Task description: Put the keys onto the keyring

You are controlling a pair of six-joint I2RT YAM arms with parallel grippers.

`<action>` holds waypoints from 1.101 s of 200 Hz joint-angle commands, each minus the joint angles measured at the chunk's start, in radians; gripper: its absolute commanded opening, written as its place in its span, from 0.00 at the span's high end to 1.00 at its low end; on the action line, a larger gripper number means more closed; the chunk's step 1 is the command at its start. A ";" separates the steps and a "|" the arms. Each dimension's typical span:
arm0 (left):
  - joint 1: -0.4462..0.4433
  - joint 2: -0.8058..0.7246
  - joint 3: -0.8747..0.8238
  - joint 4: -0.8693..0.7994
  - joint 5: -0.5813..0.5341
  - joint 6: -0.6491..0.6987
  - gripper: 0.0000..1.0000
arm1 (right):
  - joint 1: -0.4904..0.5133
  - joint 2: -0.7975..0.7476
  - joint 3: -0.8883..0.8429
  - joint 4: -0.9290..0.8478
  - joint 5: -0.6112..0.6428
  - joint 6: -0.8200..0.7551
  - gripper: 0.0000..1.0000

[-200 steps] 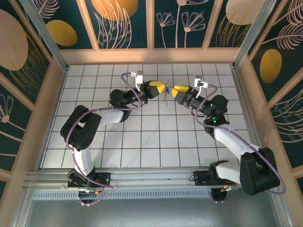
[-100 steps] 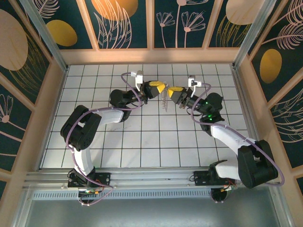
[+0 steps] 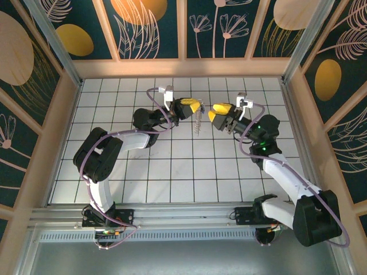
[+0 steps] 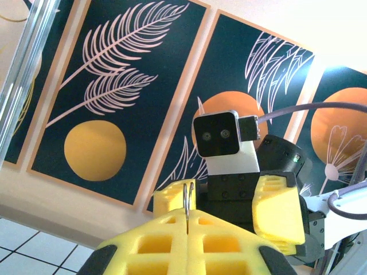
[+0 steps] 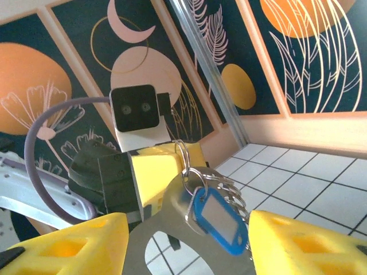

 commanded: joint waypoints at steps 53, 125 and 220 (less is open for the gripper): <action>0.001 0.006 0.037 0.171 0.026 -0.025 1.00 | -0.003 0.139 0.098 0.254 -0.077 0.134 0.41; 0.001 0.004 0.038 0.173 0.027 -0.029 1.00 | 0.030 0.224 0.121 0.342 -0.118 0.181 0.51; -0.002 0.009 0.040 0.175 0.023 -0.031 1.00 | 0.040 0.230 0.120 0.337 -0.103 0.169 0.83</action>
